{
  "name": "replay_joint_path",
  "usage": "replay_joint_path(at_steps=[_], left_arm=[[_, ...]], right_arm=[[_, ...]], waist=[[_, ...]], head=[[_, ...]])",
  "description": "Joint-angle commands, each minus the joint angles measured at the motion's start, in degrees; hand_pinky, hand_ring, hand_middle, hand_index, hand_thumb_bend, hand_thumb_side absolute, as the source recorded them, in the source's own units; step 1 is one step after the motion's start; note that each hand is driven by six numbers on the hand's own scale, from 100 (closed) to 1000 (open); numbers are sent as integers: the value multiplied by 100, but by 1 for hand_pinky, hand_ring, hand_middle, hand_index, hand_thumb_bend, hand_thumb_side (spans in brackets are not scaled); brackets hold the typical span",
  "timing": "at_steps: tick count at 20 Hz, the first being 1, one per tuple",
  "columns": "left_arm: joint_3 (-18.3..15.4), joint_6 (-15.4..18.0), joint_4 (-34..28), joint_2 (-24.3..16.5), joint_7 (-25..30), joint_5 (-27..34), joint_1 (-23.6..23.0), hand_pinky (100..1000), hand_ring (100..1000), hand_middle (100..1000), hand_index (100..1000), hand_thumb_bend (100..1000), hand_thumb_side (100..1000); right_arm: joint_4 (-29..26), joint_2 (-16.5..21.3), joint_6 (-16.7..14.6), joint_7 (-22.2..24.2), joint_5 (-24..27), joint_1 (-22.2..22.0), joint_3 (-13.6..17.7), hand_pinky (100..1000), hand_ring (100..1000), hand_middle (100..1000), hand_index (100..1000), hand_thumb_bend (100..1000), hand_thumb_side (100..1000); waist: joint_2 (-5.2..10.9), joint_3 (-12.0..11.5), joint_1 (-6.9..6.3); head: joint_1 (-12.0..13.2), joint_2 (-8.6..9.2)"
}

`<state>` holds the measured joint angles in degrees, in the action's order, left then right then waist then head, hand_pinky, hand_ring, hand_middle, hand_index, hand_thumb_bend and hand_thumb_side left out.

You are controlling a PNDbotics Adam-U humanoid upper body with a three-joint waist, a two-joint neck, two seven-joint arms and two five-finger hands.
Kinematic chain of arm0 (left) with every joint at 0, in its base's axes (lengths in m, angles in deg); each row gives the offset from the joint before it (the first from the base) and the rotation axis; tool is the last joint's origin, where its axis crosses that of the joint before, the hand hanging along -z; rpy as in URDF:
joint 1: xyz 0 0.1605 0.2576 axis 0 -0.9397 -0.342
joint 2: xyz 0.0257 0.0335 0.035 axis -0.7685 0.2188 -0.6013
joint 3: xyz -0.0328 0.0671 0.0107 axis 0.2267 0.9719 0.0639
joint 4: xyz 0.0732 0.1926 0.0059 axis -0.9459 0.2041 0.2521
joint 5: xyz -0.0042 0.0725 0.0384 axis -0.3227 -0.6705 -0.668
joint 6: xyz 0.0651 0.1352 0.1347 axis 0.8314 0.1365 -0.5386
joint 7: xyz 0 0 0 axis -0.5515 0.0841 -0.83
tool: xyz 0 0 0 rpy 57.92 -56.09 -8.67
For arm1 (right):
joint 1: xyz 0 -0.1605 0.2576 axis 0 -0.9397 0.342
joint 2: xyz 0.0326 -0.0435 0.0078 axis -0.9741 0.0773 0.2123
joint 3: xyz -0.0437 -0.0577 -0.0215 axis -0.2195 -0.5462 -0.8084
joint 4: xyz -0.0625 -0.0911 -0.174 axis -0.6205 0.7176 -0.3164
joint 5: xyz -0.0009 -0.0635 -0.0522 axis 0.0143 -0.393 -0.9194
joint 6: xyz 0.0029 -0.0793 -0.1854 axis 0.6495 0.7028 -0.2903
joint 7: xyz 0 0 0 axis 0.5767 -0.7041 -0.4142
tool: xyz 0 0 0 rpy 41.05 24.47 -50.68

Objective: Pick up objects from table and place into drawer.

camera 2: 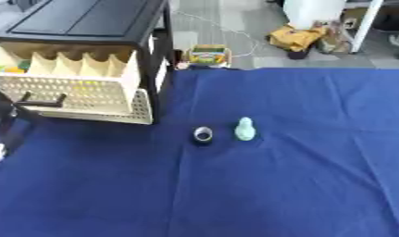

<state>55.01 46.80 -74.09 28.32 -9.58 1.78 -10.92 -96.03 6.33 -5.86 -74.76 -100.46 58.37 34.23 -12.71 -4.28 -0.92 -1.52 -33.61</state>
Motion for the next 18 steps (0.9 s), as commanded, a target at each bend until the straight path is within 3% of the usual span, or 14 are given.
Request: replay_joint_path(at_steps=[1,5,8,11,18], left_arm=[[47,-239,-63,-74,162,16,-66,100,542,557,884,100,1000],[84,-742,-63,66,299,191,-192,102,652,613,916,100,1000],[118,-1084,-63,154,390,287,-190,189,676,620,914,100,1000],[142,-1352,-63,258,458,300,-113,100,611,573,903,100,1000],[79,-1745,-63,439,357,-43,177,100,509,534,866,100,1000]], right_arm=[[-124,145,24,-66,85,48,104,605,668,708,856,285,1000],[-126,146,18,-117,145,9,150,603,668,708,858,289,1000],[-126,141,-12,-126,184,0,152,604,669,708,858,293,1000],[-126,133,-41,-159,203,-14,164,605,669,708,857,294,1000],[-126,140,-44,-161,248,-87,181,602,664,703,853,312,1000]], waist=[[72,17,7],[46,39,24],[24,62,28],[1,84,25],[-54,123,3]], head=[[33,109],[44,139],[66,150],[99,151],[157,181]])
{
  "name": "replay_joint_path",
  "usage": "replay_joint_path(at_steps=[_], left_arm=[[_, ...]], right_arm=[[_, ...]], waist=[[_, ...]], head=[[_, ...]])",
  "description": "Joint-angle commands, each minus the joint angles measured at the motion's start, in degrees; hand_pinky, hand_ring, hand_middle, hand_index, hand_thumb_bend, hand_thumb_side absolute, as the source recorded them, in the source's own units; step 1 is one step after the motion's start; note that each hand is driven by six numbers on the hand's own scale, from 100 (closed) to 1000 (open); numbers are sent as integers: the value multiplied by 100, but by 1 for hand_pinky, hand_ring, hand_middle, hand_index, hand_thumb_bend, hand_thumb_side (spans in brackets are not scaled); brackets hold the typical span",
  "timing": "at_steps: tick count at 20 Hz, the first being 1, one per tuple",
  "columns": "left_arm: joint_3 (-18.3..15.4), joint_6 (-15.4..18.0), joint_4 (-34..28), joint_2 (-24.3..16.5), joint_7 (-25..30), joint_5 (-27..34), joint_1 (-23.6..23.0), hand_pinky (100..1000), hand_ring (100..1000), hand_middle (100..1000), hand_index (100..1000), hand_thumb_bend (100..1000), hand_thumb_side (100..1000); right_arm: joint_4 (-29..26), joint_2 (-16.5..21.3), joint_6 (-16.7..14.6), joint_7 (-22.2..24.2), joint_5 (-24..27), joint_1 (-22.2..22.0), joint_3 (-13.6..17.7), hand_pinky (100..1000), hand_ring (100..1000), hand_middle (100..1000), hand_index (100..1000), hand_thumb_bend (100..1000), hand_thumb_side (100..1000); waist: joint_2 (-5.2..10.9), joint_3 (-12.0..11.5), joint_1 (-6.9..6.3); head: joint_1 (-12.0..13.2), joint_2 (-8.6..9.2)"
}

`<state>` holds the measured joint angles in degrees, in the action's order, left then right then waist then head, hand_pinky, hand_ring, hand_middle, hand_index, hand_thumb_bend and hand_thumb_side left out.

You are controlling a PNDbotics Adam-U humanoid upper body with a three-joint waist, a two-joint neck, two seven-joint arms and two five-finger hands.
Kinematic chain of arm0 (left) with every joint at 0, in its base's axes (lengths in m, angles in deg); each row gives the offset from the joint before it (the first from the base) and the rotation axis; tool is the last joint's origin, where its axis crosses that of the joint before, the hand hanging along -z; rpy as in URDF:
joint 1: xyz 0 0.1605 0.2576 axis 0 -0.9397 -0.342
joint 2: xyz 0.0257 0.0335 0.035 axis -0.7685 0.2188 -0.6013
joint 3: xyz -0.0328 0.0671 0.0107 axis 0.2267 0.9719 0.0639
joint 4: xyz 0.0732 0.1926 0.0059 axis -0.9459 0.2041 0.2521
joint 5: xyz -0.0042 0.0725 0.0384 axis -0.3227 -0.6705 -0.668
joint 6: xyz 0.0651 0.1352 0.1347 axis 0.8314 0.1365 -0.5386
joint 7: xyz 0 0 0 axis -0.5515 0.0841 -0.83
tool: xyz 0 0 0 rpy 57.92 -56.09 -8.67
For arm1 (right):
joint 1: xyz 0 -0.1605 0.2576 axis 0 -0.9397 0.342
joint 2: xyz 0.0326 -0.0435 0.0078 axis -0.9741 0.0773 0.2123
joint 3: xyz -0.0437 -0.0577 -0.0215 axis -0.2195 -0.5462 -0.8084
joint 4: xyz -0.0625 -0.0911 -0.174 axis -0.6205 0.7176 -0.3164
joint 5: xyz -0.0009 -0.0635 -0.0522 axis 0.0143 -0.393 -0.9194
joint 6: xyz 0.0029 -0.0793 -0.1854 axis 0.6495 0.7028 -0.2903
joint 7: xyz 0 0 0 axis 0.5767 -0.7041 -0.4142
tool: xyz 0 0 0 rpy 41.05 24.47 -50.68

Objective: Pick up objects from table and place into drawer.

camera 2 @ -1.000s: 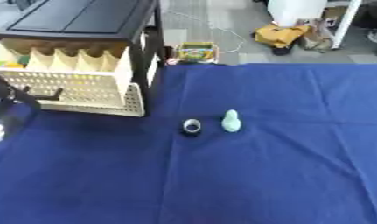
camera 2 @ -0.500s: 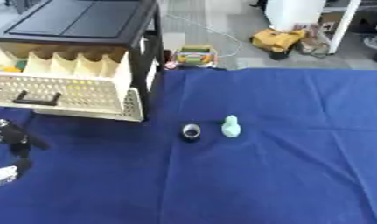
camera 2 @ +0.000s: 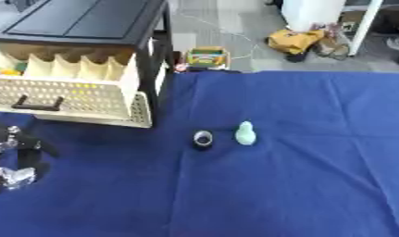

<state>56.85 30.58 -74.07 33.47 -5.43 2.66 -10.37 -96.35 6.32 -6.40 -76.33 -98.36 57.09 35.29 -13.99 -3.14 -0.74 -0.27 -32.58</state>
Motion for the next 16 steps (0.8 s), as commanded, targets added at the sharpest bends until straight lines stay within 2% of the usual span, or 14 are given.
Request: replay_joint_path(at_steps=[1,5,12,16], left_arm=[[-115,-173,-65,-70,-88,-188,154,100,507,531,864,100,1000],[-127,-279,-65,-63,-147,-375,261,100,487,517,855,100,1000],[-177,-334,-65,-52,-241,-817,409,100,342,426,799,100,1000],[-174,-371,-65,-33,-270,-1097,501,100,343,423,784,100,1000]], right_arm=[[-95,141,13,6,45,31,79,602,664,702,853,313,1000],[-95,141,17,38,61,0,90,600,662,700,849,322,1000],[-95,131,42,49,105,-49,128,592,658,691,847,319,1000],[-95,123,53,29,146,-61,150,590,656,688,847,327,1000]], waist=[[67,10,-19],[44,13,-32],[17,19,-48],[4,32,-51]], head=[[36,82],[52,106],[85,152],[103,187]])
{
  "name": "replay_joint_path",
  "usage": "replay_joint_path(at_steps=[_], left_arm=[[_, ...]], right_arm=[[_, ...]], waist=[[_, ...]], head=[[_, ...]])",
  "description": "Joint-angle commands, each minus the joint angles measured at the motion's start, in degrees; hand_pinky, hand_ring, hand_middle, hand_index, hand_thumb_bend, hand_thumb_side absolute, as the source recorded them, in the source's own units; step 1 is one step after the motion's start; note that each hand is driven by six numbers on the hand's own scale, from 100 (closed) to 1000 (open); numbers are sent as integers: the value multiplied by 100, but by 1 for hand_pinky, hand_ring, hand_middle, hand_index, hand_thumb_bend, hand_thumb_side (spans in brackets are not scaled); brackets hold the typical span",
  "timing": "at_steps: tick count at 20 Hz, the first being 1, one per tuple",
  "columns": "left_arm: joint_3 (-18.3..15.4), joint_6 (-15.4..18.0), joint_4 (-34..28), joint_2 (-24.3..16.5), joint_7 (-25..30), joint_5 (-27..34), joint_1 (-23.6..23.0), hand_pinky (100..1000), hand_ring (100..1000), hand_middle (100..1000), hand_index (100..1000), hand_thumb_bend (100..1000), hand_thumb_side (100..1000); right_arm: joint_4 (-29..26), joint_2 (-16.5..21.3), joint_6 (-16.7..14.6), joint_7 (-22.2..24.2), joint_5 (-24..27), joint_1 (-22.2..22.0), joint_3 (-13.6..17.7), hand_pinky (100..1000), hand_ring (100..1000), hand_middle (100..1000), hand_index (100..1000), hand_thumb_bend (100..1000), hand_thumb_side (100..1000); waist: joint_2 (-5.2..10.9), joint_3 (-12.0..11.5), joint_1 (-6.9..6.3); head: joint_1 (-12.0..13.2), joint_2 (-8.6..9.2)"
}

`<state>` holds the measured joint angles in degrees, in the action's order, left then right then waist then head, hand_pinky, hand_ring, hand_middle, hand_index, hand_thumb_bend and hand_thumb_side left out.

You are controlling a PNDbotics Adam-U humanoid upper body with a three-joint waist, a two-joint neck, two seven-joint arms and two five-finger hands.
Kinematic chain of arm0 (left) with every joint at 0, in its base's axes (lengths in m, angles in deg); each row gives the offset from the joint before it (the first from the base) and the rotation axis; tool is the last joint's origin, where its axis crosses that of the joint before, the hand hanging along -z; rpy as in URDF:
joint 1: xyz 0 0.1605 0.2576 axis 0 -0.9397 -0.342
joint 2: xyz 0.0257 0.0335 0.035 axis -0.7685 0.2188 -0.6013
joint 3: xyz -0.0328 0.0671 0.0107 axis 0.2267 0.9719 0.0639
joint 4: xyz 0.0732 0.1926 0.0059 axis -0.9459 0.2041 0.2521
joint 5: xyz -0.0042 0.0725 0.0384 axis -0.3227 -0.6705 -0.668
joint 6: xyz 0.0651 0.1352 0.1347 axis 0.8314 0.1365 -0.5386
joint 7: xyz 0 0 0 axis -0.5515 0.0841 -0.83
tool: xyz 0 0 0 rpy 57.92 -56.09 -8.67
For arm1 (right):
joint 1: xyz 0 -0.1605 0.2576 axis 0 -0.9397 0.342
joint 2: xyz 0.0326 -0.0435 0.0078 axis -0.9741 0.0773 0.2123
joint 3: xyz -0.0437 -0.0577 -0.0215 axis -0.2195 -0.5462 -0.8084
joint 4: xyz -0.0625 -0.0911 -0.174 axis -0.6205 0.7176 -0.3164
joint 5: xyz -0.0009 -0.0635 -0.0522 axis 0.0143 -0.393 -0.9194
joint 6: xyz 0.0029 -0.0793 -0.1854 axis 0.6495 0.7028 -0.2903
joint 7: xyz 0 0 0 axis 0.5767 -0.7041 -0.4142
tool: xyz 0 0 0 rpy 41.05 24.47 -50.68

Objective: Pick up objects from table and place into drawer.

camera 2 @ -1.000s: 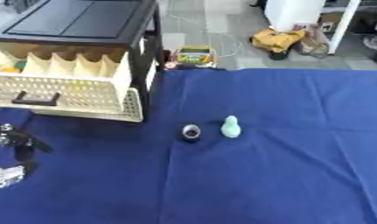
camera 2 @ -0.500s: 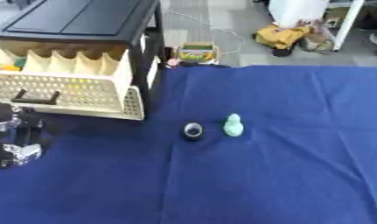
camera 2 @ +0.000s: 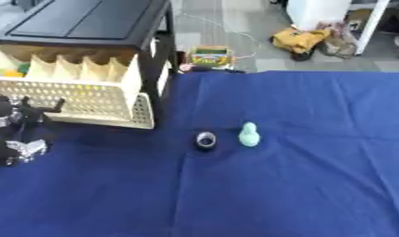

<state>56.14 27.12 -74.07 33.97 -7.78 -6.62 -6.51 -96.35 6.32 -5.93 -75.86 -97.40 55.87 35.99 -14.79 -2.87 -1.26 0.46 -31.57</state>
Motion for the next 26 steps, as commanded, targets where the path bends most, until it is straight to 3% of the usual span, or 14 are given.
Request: replay_joint_path(at_steps=[1,8,14,24,26], left_arm=[[-94,-37,-65,-72,-28,-226,135,100,346,424,785,100,1000],[0,-87,180,154,33,-287,404,100,389,484,853,100,1000],[49,-63,525,349,-37,-310,626,100,537,601,889,100,1000],[103,99,1156,699,-205,-506,971,100,567,627,897,100,1000],[102,183,1265,793,-250,-516,1064,100,619,631,891,100,1000]], right_arm=[[-95,124,7,-24,59,61,82,589,656,688,847,327,1000],[-95,105,21,-57,104,61,108,584,654,685,845,330,1000],[-95,99,21,-71,136,68,132,583,653,683,845,332,998],[-95,71,54,-114,170,88,160,582,652,682,844,329,992],[-95,25,88,-119,155,113,161,582,651,681,845,331,991]], waist=[[80,11,-1],[42,57,-8],[3,91,-10],[2,69,24],[6,54,31]], head=[[36,96],[66,148],[74,184],[65,252],[55,238]])
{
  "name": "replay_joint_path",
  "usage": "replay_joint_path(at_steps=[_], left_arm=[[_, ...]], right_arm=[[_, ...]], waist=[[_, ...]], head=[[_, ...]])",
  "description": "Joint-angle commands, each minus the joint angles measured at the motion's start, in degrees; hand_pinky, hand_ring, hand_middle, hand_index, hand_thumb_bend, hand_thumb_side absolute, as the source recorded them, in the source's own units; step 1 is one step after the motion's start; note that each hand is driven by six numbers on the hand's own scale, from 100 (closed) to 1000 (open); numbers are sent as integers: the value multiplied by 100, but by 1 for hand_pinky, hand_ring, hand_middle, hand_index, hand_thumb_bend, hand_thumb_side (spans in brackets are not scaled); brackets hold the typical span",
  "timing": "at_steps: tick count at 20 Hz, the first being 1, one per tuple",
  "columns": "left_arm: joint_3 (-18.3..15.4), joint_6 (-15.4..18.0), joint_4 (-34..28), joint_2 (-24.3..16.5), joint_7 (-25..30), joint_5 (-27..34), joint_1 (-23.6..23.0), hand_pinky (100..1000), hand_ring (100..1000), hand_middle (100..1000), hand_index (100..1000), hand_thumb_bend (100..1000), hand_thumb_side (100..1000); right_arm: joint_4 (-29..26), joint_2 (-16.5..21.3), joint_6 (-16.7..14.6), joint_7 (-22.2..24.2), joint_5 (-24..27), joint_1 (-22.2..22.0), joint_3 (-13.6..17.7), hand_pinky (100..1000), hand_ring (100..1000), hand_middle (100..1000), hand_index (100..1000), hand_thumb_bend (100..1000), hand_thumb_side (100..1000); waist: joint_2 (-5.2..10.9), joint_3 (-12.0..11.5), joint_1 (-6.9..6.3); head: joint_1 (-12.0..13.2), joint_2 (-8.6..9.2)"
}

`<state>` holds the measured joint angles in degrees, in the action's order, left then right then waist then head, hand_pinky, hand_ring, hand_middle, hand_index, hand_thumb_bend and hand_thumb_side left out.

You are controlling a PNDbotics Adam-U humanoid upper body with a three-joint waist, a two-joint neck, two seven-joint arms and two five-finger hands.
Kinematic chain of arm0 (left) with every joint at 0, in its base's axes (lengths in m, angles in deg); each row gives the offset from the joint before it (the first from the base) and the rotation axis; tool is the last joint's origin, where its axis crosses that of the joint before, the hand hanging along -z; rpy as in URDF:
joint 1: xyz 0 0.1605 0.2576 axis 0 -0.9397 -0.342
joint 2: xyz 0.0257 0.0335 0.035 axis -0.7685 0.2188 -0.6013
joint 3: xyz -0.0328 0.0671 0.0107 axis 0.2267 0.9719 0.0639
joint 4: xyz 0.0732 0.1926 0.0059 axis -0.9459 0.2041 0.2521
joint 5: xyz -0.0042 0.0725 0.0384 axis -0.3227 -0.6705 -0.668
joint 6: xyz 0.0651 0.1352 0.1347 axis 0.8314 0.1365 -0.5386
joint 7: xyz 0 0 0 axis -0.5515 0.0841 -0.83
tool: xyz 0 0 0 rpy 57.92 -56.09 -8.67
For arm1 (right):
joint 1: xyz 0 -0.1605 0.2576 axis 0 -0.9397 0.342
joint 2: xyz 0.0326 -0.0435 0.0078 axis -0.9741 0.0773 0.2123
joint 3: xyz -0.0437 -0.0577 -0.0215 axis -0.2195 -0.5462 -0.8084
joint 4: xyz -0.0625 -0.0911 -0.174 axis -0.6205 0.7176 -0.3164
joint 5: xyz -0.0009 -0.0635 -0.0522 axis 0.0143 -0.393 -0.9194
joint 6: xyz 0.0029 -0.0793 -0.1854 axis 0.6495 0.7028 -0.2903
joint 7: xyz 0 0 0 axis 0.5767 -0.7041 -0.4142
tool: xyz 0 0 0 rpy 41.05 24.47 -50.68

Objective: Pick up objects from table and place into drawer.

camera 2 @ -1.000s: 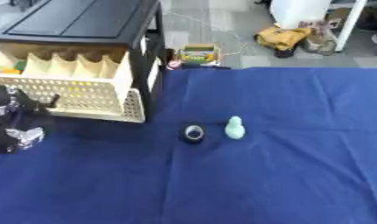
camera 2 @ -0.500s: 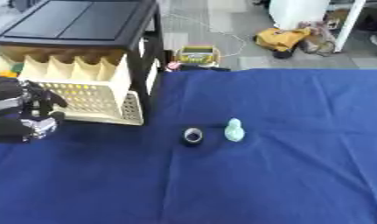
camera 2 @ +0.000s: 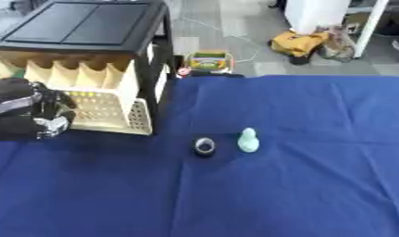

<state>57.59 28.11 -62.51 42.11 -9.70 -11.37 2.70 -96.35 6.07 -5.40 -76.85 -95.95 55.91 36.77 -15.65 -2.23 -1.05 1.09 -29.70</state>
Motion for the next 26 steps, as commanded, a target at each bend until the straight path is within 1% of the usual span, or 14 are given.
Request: replay_joint_path(at_steps=[1,4,6,8,10,13,15,17,21,26], left_arm=[[-47,116,184,17,-80,-58,186,100,625,633,891,100,1000],[-56,191,416,95,-163,-141,277,100,637,649,891,100,1000],[-69,224,567,145,-224,-196,320,100,654,669,893,100,1000],[-76,258,684,188,-277,-213,353,100,700,704,903,100,1000],[-84,294,764,223,-325,-197,378,106,719,728,915,100,1000],[-103,338,833,273,-383,-139,429,166,752,759,928,100,1000],[-116,358,872,314,-430,-107,480,190,766,775,936,100,1000],[-125,374,923,361,-490,-90,537,177,773,793,954,100,1000],[-135,414,1089,489,-616,-55,678,197,787,809,972,100,1000],[-141,471,1385,668,-786,-17,880,141,785,810,997,100,1000]], right_arm=[[-94,32,49,-17,-1,123,79,581,652,682,845,330,991],[-92,5,74,-12,-41,158,72,581,652,681,844,326,989],[-87,-8,88,-15,-58,170,78,582,651,680,844,351,995],[-82,-12,100,-12,-65,166,85,581,651,678,844,364,999],[-81,-16,107,-14,-66,166,96,581,651,677,844,366,998],[-79,-21,111,-16,-59,171,105,583,652,677,843,371,998],[-78,-23,108,-14,-54,176,106,583,652,677,843,370,998],[-77,-30,108,-22,-53,183,115,583,652,676,843,369,996],[-79,-35,106,-32,-50,195,123,583,653,675,842,368,996],[-79,-40,101,-40,-50,207,127,583,653,674,841,365,994]], waist=[[94,-14,11],[95,-14,7],[90,-9,0],[85,-5,-5],[78,-2,-9],[69,-2,-8],[61,4,-7],[53,11,-4],[43,24,6],[38,34,12]], head=[[-13,45],[-14,34],[-11,21],[-14,21],[-13,27],[-14,30],[-9,39],[-5,44],[9,58],[2,47]])
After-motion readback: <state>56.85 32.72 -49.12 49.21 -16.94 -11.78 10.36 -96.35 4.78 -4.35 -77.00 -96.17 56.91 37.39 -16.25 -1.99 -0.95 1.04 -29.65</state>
